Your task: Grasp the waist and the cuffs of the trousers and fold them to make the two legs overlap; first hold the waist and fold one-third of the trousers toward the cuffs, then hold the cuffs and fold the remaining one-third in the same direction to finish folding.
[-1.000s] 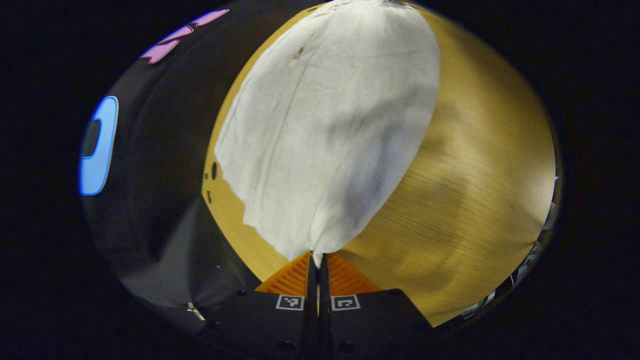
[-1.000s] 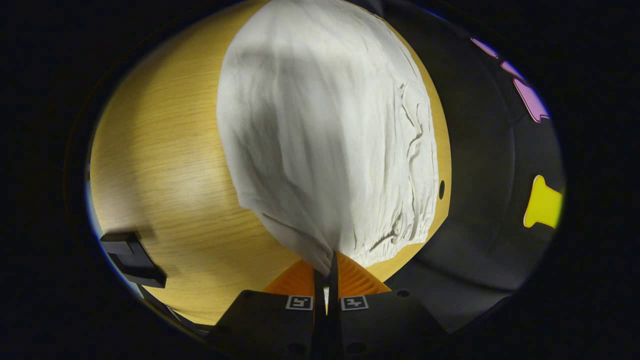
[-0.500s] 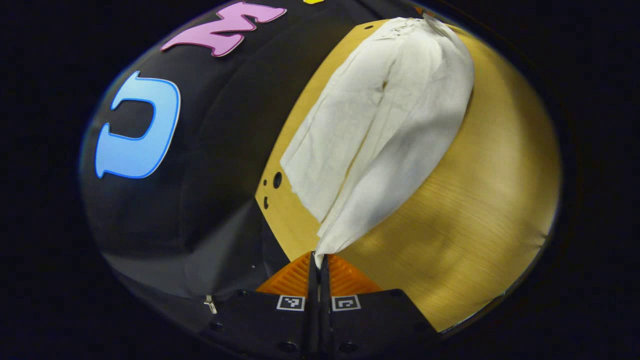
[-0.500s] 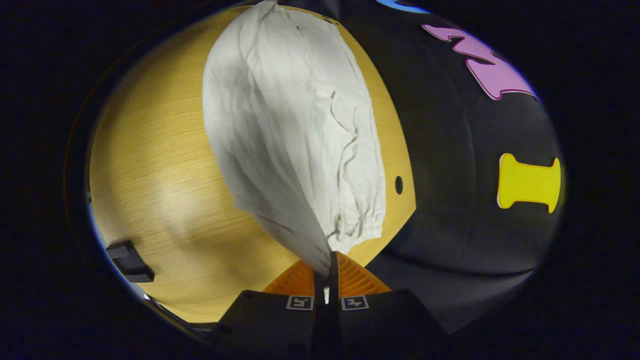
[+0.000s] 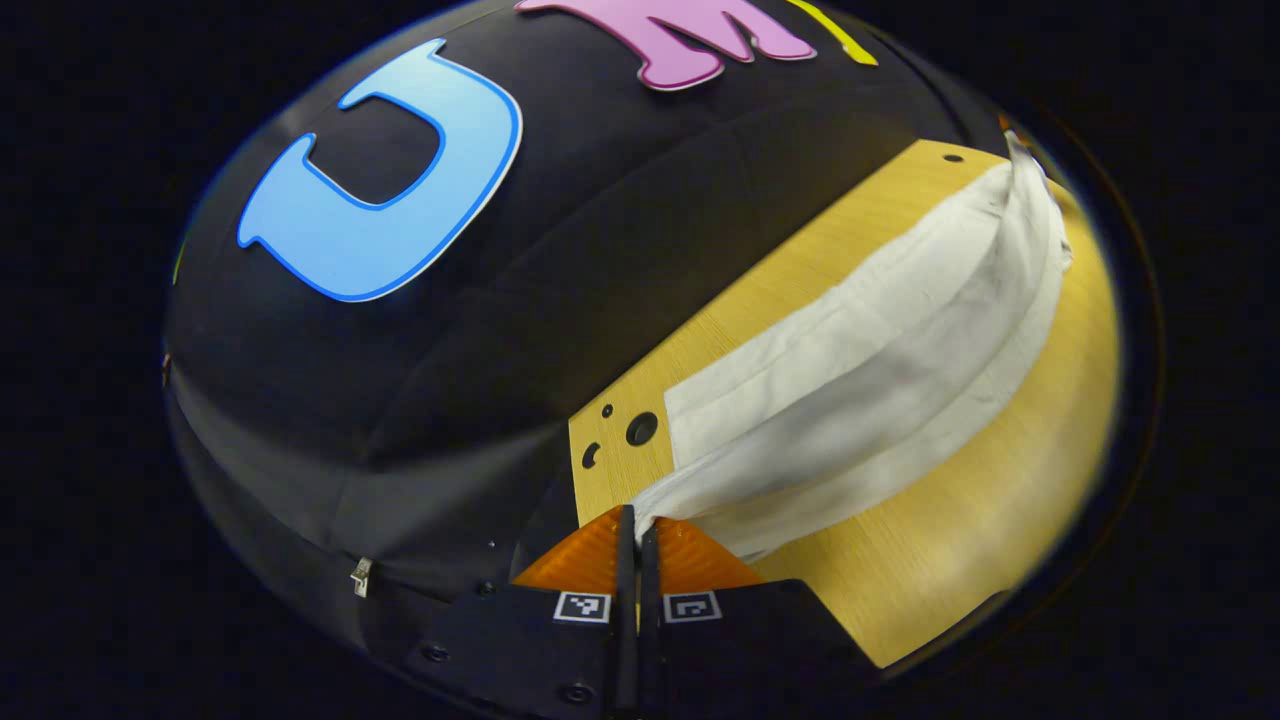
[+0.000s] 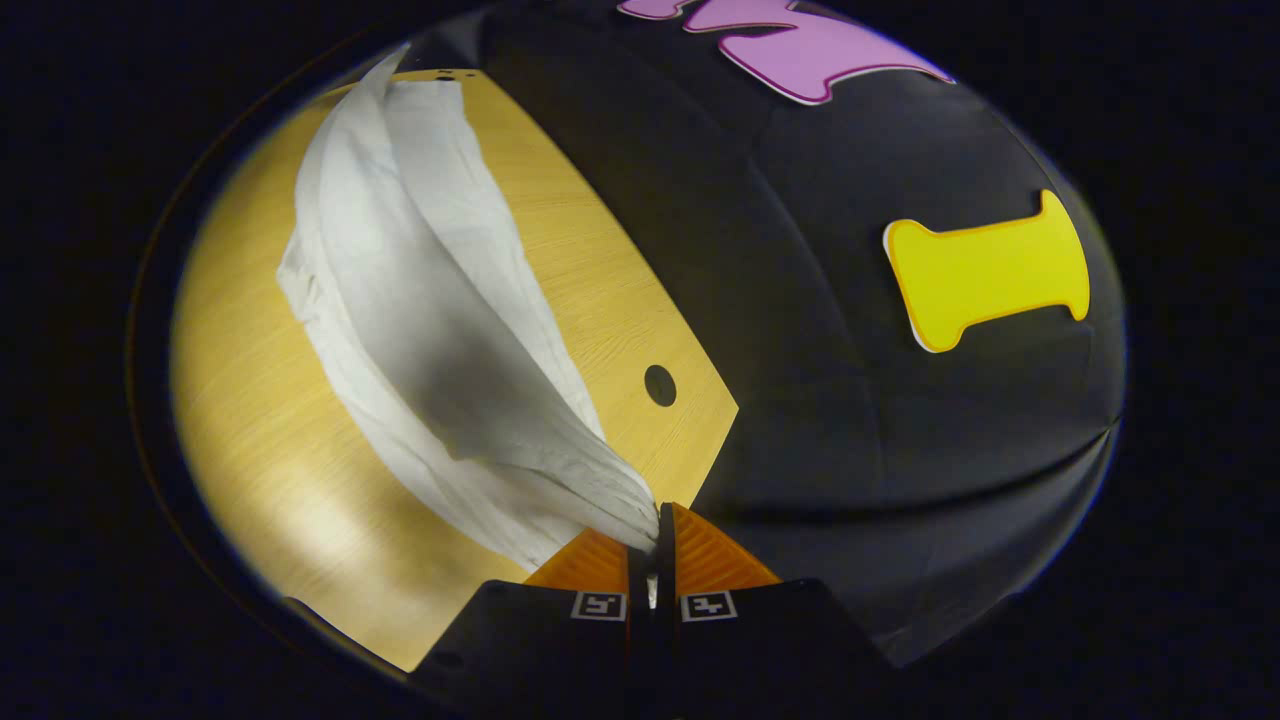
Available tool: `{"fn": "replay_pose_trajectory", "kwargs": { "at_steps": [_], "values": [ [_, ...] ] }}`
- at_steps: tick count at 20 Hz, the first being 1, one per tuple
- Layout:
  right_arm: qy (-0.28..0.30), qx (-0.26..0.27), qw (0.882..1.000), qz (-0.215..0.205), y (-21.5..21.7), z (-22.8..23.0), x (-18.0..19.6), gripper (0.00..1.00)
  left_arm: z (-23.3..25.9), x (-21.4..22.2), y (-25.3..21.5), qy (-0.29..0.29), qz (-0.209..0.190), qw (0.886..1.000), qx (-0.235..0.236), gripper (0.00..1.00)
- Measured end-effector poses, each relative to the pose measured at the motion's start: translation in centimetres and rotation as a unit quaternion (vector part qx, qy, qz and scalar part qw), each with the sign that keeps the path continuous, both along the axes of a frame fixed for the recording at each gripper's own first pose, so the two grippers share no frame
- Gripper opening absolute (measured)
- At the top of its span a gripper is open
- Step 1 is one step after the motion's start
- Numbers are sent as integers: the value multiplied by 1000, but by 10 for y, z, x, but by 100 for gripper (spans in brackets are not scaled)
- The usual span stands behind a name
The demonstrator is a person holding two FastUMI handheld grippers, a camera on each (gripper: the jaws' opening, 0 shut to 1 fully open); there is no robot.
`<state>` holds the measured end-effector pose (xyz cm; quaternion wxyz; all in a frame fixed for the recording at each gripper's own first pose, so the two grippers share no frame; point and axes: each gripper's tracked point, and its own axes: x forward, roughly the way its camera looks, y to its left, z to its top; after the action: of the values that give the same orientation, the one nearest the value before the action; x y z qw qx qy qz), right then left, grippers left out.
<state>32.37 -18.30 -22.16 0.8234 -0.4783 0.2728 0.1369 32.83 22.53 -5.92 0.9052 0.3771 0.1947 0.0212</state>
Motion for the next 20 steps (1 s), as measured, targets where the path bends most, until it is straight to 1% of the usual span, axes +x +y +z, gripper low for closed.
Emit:
{"fn": "replay_pose_trajectory", "kwargs": {
  "at_steps": [2, 3, 4, 6, 8, 10, 12, 14, 15, 16, 17, 18, 19, 20],
  "values": [
    [1, 36, 999, -28, 7, -3, 24, 5, 1, 28, -6, -5, 14, 1000, -22, 5],
    [-2, 55, 998, -41, 11, -6, 35, 5, 0, 43, -10, -7, 18, 999, -45, 5],
    [-4, 76, 996, -56, 15, -8, 45, 5, -3, 57, -17, -8, 20, 998, -67, 5],
    [3, 109, 990, -88, 21, -17, 61, 5, -7, 77, -23, -9, 34, 996, -86, 5],
    [8, 128, 986, -110, 24, -26, 80, 5, -19, 98, -27, -9, 51, 992, -112, 5],
    [30, 143, 980, -134, 21, -44, 84, 5, -33, 108, -22, -8, 74, 989, -131, 5],
    [64, 152, 972, -167, 10, -63, 77, 10, -38, 104, -17, -5, 101, 983, -152, 5],
    [97, 178, 960, -192, 6, -78, 69, 22, -47, 102, -13, -3, 120, 978, -171, 8],
    [98, 191, 955, -203, 4, -78, 69, 34, -50, 97, -12, -4, 124, 975, -182, 19],
    [102, 212, 949, -211, 4, -77, 65, 41, -47, 92, -12, -8, 126, 972, -198, 31],
    [105, 229, 943, -218, 3, -72, 61, 73, -41, 88, -18, -14, 119, 968, -220, 49],
    [108, 243, 938, -224, 2, -68, 55, 75, -34, 80, -24, -20, 112, 965, -237, 67],
    [109, 257, 933, -228, 2, -65, 50, 89, -25, 74, -26, -33, 112, 962, -248, 72],
    [101, 265, 930, -234, -4, -62, 46, 99, -16, 67, -28, -45, 111, 959, -256, 85]
  ]
}}
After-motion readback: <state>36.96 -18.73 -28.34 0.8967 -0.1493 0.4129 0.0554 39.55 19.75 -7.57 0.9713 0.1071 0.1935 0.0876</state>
